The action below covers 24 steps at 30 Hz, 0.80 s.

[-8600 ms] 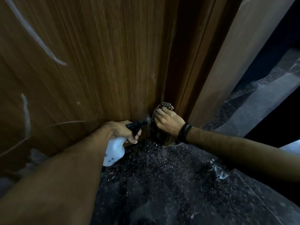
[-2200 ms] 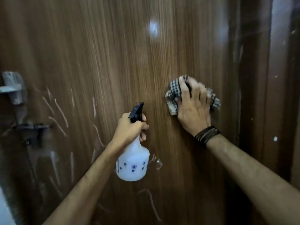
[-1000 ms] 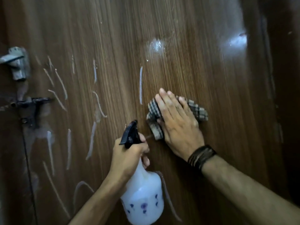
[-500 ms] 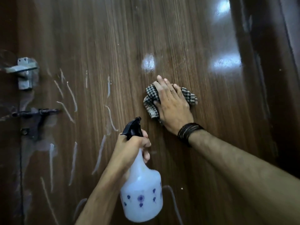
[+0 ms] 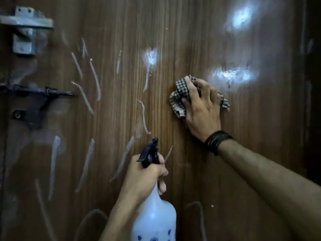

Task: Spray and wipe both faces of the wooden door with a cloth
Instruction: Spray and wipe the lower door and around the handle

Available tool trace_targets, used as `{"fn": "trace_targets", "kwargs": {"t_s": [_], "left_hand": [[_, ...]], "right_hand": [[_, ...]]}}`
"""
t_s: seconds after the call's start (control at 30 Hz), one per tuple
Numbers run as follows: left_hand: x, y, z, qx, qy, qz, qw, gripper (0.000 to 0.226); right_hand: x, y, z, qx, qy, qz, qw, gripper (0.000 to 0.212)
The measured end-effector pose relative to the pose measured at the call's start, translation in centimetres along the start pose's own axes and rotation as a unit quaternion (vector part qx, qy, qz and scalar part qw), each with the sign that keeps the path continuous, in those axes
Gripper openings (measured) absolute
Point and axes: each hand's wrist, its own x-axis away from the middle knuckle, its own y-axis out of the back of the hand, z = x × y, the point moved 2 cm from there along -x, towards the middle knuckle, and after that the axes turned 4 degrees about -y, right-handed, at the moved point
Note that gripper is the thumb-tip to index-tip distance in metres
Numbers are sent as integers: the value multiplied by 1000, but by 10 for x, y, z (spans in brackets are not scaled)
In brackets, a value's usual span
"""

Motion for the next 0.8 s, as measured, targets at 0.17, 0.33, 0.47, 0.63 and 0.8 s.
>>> {"fn": "trace_targets", "kwargs": {"t_s": [0.17,0.33,0.47,0.63,0.8], "left_hand": [[5,9,-3,-26,-13,7,1000,22],[9,32,-5,-72,2,-20,997,26],[10,42,-17,-62,1,-27,998,24],[9,36,-26,-42,-17,-43,998,21],[8,28,-26,-32,-30,-60,997,21]], "right_hand": [[53,-6,15,-13,10,-37,999,56],[98,-4,26,18,182,7,983,68],[14,-4,32,-42,81,-2,996,55],[-14,-4,42,-65,113,2,991,40],[48,-1,34,-45,253,35,966,42]]}}
